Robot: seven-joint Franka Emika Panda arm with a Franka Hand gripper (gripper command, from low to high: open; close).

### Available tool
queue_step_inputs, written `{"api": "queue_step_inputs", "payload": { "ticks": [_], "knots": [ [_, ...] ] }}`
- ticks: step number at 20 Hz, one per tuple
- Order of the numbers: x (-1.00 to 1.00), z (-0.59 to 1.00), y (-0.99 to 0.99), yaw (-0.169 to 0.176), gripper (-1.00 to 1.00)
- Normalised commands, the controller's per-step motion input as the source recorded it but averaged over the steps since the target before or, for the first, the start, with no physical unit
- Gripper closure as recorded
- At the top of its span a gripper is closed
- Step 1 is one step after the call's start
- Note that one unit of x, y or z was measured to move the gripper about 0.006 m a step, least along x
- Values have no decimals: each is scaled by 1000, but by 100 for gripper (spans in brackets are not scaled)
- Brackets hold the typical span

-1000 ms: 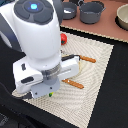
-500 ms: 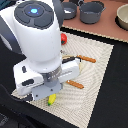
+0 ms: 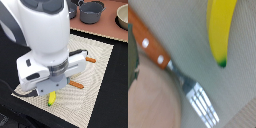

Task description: Interact with the objects in diverse but meaningful ways.

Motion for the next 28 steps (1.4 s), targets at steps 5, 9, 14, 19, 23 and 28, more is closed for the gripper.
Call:
{"api": "queue_step_inputs", "payload": {
  "ticks": [5, 9, 14, 19, 23, 28],
  "knots": [
    [-198, 271, 545, -6, -100],
    [-266, 187, 446, -35, -100],
    [-331, 219, 442, -56, -100],
    [-392, 238, 444, -57, -100],
    [-461, 166, 472, -33, -100],
    [-499, 86, 576, -21, -100]
  ]
}}
